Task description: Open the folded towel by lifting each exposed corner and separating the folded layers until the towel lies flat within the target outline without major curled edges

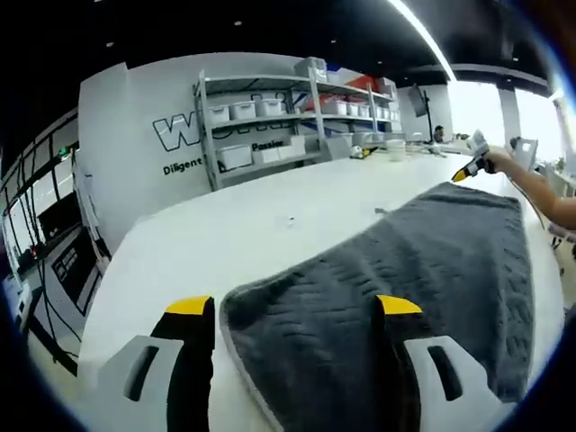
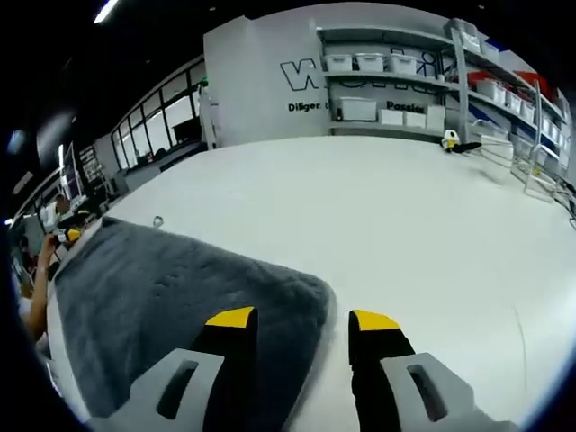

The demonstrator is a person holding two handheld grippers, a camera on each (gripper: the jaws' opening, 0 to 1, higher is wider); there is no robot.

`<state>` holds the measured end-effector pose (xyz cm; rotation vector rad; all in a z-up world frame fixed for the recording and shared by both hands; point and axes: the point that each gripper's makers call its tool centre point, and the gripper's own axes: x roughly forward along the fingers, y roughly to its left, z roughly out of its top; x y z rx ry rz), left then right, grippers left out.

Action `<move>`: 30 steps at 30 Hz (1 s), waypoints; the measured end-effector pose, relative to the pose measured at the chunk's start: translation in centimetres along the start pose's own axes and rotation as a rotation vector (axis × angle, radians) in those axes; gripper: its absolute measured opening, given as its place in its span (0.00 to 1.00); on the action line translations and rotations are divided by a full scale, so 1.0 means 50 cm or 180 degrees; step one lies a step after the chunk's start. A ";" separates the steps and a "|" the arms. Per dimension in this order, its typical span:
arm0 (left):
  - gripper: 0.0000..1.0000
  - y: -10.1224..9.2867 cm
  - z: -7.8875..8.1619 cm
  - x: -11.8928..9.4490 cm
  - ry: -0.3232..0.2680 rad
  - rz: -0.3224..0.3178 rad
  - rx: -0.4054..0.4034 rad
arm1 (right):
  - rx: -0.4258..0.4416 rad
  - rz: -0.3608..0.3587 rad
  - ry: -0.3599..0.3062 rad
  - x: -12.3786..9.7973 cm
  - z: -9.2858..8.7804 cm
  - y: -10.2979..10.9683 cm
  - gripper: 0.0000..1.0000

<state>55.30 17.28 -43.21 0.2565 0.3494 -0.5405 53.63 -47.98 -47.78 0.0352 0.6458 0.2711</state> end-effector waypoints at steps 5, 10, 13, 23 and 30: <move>0.62 0.041 -0.012 0.039 0.0111 0.0138 0.0013 | 0.0099 -0.0016 0.0036 0.026 0.006 -0.028 0.35; 0.46 0.090 -0.017 0.074 0.0138 0.0317 0.0004 | 0.0188 0.0007 0.0005 0.035 0.008 -0.022 0.28; 0.36 0.105 -0.015 0.092 0.0096 0.0343 -0.0039 | 0.0211 0.0023 0.0058 0.042 0.000 -0.013 0.27; 0.28 0.127 -0.050 0.123 0.0333 0.0607 0.0153 | -0.0019 0.0052 0.0077 0.041 -0.007 0.005 0.12; 0.27 0.123 -0.068 0.140 0.0395 0.0605 0.0101 | -0.0468 0.0021 -0.0070 0.040 0.022 -0.007 0.06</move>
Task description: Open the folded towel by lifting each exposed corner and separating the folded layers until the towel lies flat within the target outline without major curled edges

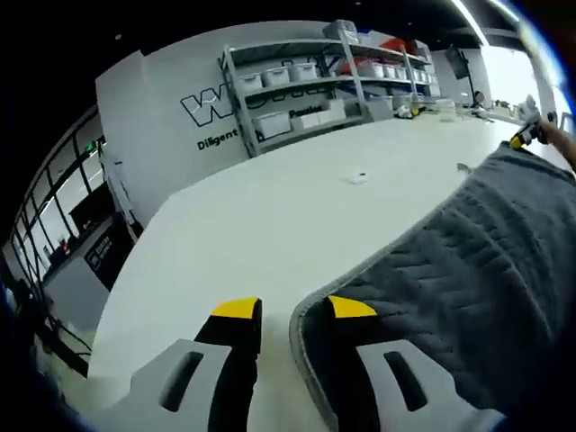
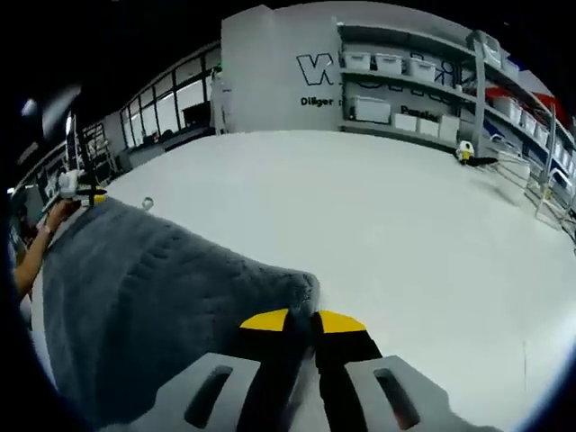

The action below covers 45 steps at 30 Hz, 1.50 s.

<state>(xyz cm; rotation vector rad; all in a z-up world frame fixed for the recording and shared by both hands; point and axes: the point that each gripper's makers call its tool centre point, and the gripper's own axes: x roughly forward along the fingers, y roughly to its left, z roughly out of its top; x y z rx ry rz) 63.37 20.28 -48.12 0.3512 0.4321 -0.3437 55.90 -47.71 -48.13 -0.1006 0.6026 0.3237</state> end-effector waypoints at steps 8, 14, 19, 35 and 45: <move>0.27 0.007 -0.001 0.001 -0.0014 -0.0006 -0.0036 | -0.0701 0.0077 -0.0490 -0.035 0.052 0.057 0.05; 0.27 0.007 -0.002 -0.001 -0.0034 -0.0013 -0.0052 | -0.1045 0.0221 -0.0246 -0.029 0.025 0.108 0.09; 0.27 0.004 -0.004 -0.006 -0.0042 -0.0033 -0.0095 | -0.0976 0.0534 -0.0269 -0.027 0.026 0.144 0.14; 0.28 0.008 -0.005 -0.006 -0.0046 -0.0062 -0.0166 | -0.0695 0.0017 -0.0391 -0.034 0.056 0.080 0.00; 0.29 0.006 -0.004 -0.006 -0.0044 -0.0049 -0.0149 | -0.0843 -0.0667 -0.0012 0.021 0.008 -0.007 0.02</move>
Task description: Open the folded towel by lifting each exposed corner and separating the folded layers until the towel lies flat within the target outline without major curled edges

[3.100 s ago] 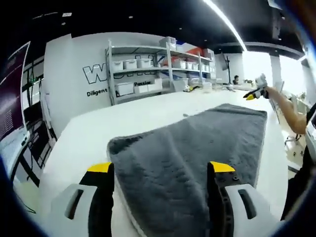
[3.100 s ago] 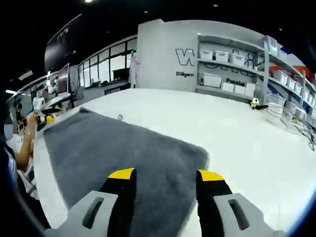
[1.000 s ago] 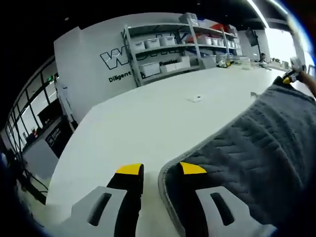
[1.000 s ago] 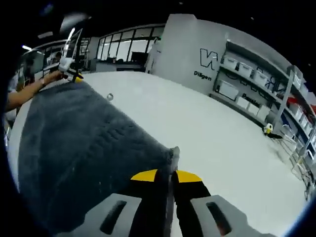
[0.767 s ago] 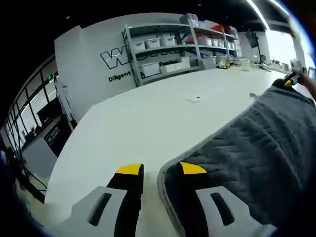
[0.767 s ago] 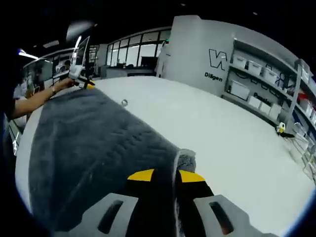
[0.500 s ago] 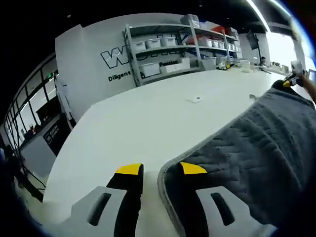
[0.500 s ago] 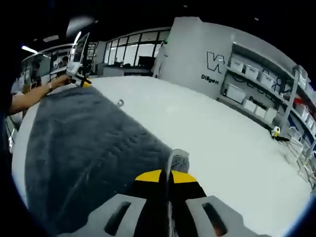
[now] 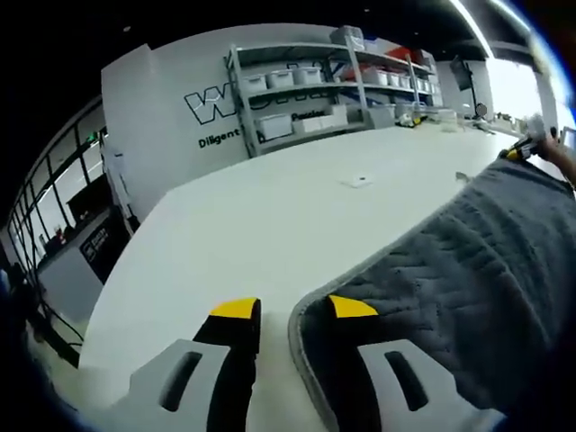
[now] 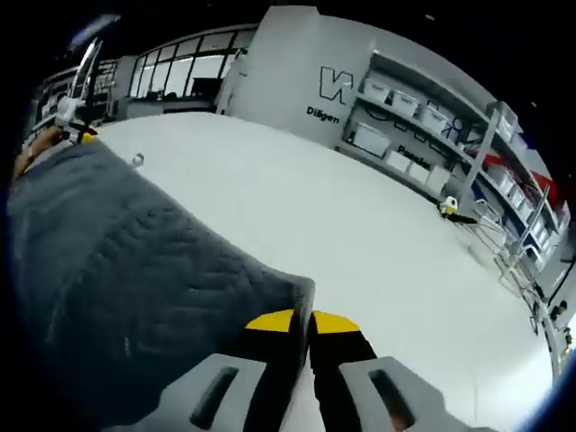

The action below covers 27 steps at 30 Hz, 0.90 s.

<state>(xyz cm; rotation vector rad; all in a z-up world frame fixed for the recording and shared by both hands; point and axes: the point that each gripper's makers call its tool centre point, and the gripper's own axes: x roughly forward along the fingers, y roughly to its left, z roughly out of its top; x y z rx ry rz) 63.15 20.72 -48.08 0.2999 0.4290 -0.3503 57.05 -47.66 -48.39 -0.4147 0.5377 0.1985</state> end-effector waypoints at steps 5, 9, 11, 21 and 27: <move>0.30 0.002 0.000 0.002 -0.0016 0.0018 -0.0016 | -0.0071 -0.0170 0.0073 0.014 -0.003 -0.021 0.09; 0.32 0.004 -0.001 0.002 0.0009 0.0071 -0.0056 | -0.0102 -0.0286 0.0193 0.017 0.000 -0.047 0.22; 0.34 0.006 -0.002 0.000 0.0034 0.0094 -0.0100 | -0.0075 -0.0330 0.0231 0.015 0.000 -0.057 0.28; 0.70 0.008 0.030 -0.047 -0.0032 0.0021 -0.0153 | -0.0003 -0.0464 0.0175 -0.031 0.013 -0.079 0.71; 0.79 -0.040 0.053 -0.104 -0.0127 -0.0286 -0.0075 | 0.0134 -0.0170 0.0014 -0.079 0.034 -0.040 0.89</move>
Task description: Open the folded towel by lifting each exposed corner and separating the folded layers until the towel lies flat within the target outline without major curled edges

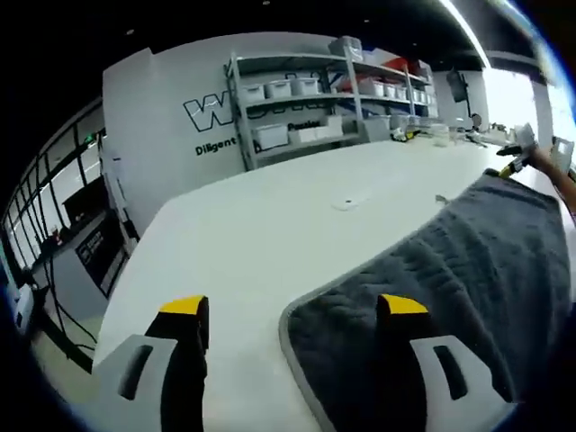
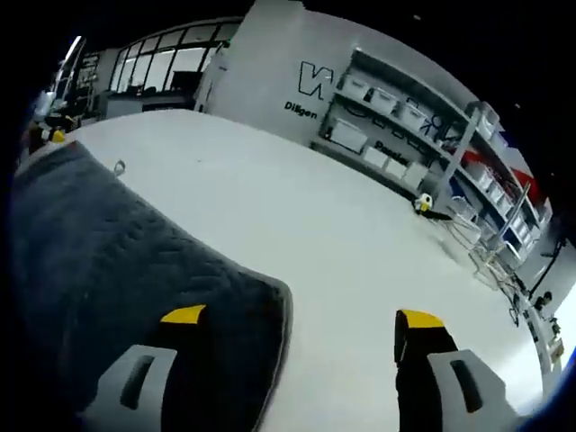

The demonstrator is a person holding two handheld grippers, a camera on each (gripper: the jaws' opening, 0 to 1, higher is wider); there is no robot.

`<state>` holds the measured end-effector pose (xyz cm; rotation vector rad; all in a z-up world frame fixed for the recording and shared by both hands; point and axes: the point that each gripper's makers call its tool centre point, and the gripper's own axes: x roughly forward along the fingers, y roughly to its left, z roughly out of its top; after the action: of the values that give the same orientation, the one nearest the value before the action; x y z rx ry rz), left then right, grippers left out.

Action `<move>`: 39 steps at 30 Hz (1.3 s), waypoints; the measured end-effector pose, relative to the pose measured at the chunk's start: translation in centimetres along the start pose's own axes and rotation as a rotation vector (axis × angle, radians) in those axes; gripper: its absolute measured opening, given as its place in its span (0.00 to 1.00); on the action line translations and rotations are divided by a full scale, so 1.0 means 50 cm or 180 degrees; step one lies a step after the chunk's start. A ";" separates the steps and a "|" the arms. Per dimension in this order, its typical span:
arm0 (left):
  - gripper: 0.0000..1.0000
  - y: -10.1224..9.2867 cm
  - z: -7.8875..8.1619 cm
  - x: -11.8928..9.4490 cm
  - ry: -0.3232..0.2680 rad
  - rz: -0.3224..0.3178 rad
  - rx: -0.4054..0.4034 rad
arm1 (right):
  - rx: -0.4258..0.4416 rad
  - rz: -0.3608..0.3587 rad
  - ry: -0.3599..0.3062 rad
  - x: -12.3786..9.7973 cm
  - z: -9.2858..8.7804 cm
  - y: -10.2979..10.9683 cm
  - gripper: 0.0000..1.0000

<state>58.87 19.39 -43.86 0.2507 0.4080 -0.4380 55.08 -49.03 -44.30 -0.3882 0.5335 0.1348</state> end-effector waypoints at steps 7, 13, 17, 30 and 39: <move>0.95 -0.062 -0.012 -0.046 0.0025 -0.0262 -0.0180 | 0.0187 0.0316 -0.0107 -0.059 0.002 0.055 0.99; 0.99 -0.125 -0.028 -0.094 0.0023 -0.0512 -0.0195 | 0.0252 0.0523 -0.0119 -0.120 -0.012 0.102 0.99; 0.99 -0.155 -0.041 -0.126 0.0062 -0.0580 -0.0130 | 0.0229 0.0675 -0.0099 -0.159 -0.027 0.135 0.99; 0.99 -0.278 -0.080 -0.262 0.0015 -0.0704 -0.0089 | 0.0222 0.1069 -0.0082 -0.292 -0.109 0.254 0.99; 0.99 -0.341 -0.124 -0.309 -0.0002 -0.0785 -0.0191 | 0.0291 0.1192 -0.0019 -0.355 -0.142 0.317 0.99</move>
<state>36.26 11.94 -45.21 0.1420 0.4529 -0.6665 33.04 -37.69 -45.83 -0.1953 0.6004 0.4705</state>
